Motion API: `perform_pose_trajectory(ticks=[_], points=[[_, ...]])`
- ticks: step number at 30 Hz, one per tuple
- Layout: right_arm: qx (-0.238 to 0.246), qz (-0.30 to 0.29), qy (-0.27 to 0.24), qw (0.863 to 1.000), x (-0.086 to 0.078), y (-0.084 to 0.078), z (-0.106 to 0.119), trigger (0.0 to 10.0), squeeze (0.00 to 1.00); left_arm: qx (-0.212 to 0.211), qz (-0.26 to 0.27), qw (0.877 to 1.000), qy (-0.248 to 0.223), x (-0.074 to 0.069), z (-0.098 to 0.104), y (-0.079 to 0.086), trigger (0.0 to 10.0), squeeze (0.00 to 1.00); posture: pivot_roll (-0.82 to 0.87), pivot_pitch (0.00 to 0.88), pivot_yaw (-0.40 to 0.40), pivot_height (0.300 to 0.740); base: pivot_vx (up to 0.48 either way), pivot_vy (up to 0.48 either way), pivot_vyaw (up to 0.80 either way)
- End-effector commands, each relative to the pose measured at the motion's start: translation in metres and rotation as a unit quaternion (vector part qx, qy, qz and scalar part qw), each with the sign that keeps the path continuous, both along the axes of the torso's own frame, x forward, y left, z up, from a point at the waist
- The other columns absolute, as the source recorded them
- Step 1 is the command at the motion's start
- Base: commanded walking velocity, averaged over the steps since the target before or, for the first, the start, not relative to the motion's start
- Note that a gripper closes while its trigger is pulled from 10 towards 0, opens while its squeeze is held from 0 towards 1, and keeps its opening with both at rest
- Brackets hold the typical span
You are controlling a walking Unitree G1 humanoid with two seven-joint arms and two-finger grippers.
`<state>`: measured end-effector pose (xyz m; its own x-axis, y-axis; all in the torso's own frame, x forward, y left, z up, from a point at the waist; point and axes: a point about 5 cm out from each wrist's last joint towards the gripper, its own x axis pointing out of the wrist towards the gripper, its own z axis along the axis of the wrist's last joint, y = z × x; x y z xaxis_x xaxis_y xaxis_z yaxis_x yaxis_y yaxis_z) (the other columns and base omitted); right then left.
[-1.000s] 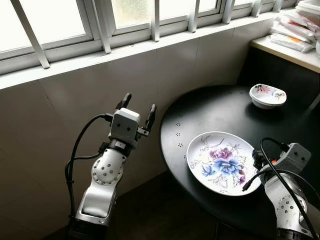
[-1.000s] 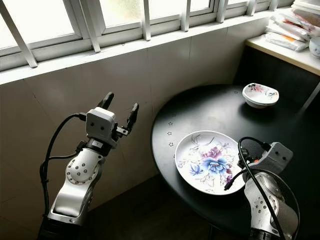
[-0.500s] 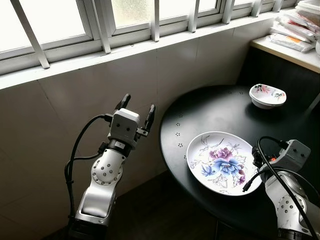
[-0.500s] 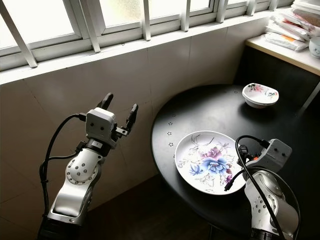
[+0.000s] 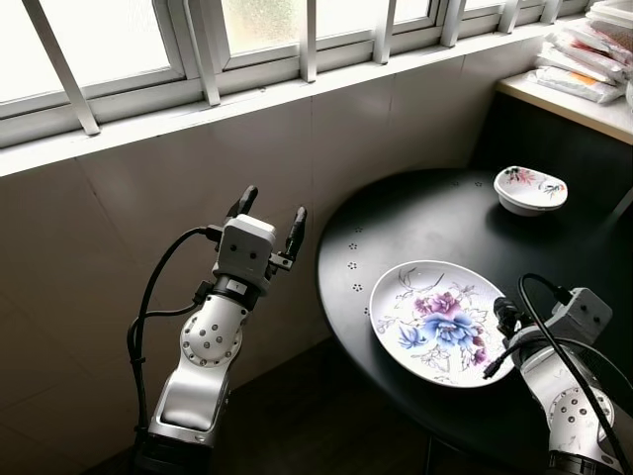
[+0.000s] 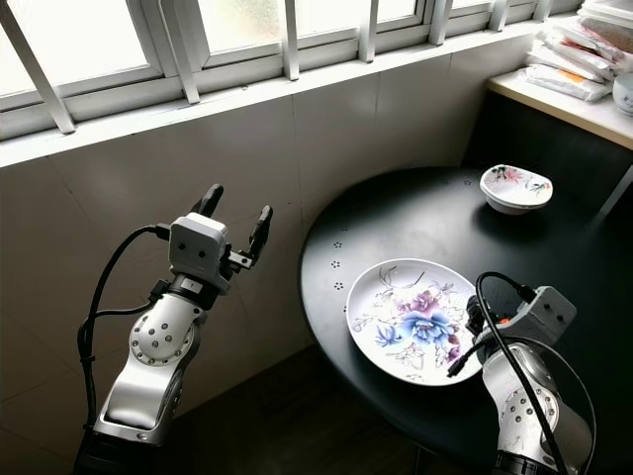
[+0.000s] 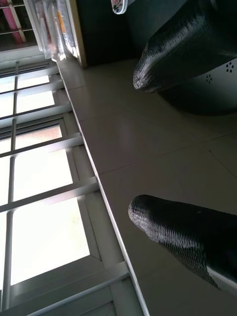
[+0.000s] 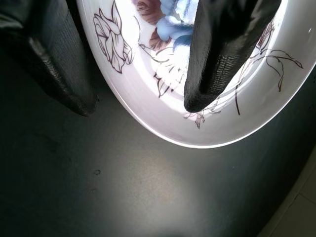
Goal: Kitchen organization
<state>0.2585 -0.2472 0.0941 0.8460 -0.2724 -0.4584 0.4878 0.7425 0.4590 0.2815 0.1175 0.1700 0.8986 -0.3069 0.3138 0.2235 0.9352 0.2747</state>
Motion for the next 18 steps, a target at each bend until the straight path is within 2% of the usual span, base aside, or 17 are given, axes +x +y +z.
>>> perform_pose_trajectory(ticks=[1,6,11,18], points=[[0.001,0.001,0.004,1.0,0.001,0.0,0.001,10.0,0.0,0.009,0.004,1.0,0.005,0.001,-0.001,0.001,10.0,0.0,-0.02,0.0,-0.012,0.74,0.0,0.0,0.0],[0.024,0.003,0.017,1.0,0.001,0.004,-0.003,10.0,0.0,0.011,0.005,1.0,0.007,0.001,-0.001,0.002,10.0,0.0,-0.02,0.0,-0.014,0.74,0.0,0.0,0.0],[-0.004,0.048,0.081,0.996,-0.003,0.011,-0.015,10.0,0.0,0.012,0.007,1.0,0.007,0.001,-0.001,0.002,10.0,0.0,-0.02,0.0,-0.013,0.74,0.0,0.0,0.0],[-0.004,0.055,0.09,0.994,-0.004,0.012,-0.016,10.0,0.0,0.012,0.007,1.0,0.007,0.002,-0.001,0.002,10.0,0.0,-0.02,0.0,-0.011,0.74,0.0,0.0,0.0]])
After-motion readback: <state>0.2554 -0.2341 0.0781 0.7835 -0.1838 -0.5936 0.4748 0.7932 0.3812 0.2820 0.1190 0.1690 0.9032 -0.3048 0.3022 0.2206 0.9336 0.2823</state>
